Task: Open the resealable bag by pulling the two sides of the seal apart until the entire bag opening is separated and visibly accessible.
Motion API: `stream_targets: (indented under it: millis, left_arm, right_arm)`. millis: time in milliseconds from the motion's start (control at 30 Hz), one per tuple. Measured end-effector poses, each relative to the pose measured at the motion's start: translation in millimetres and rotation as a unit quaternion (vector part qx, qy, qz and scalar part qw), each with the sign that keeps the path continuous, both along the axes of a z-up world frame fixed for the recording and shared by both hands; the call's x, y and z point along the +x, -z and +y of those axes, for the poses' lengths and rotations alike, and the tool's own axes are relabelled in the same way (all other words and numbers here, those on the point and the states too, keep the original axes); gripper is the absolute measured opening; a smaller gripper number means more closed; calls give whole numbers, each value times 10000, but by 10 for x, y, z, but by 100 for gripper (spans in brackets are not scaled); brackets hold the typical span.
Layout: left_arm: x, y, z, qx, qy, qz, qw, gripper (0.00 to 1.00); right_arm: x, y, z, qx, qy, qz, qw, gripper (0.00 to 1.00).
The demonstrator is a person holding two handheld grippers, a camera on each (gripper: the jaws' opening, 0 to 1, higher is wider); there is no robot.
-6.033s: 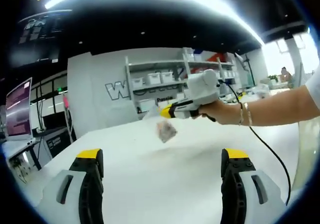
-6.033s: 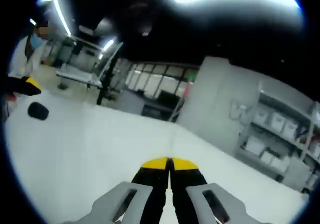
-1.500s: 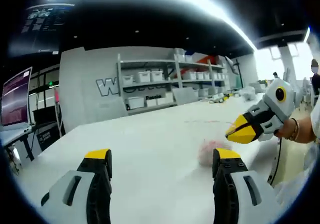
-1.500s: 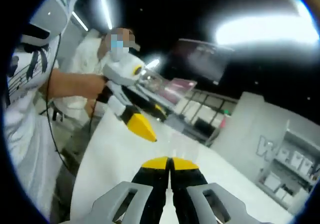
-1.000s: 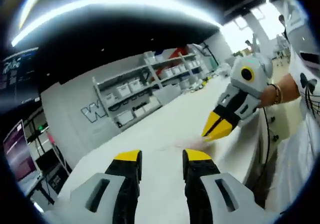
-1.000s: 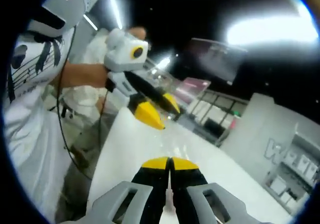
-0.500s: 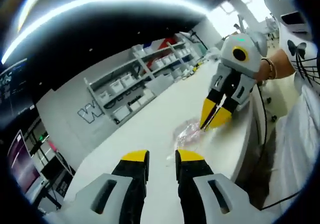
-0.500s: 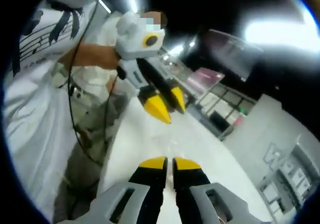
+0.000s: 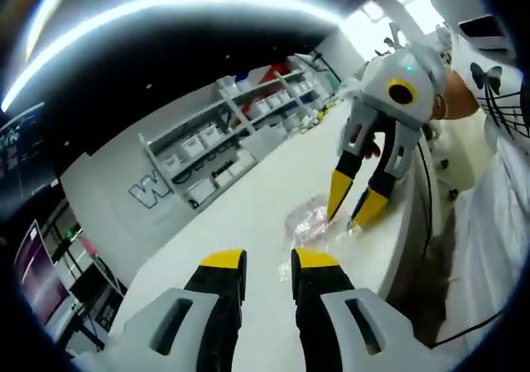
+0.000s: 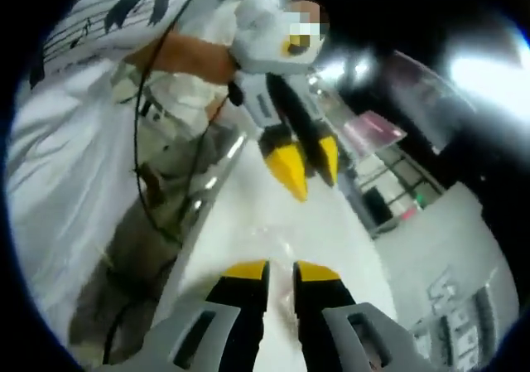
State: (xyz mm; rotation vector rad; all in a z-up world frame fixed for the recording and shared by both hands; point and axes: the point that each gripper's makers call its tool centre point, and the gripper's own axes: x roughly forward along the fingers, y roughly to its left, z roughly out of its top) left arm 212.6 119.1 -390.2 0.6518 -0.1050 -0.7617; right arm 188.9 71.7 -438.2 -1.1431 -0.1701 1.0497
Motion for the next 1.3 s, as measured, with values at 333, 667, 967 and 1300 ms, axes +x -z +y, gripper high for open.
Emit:
stream_targets:
  millis: [333, 667, 967, 1300]
  left_arm:
    - [-87, -77, -4, 330, 156, -411, 9985, 22]
    - [-120, -43, -208, 1199, 622, -1116, 9845, 21]
    - [-49, -14, -389, 2228, 740, -1992, 9514, 11]
    - [-107, -194, -488, 2526, 682, -2775, 9244, 8]
  right_arm:
    - [-16, -106, 107, 474, 0, 69, 9989, 0]
    - [64, -403, -71, 1814, 328, 790, 9797, 0]
    - [104, -515, -157, 2301, 423, 951, 9676, 0]
    - [114, -538, -174, 2465, 440, 956, 9634, 0]
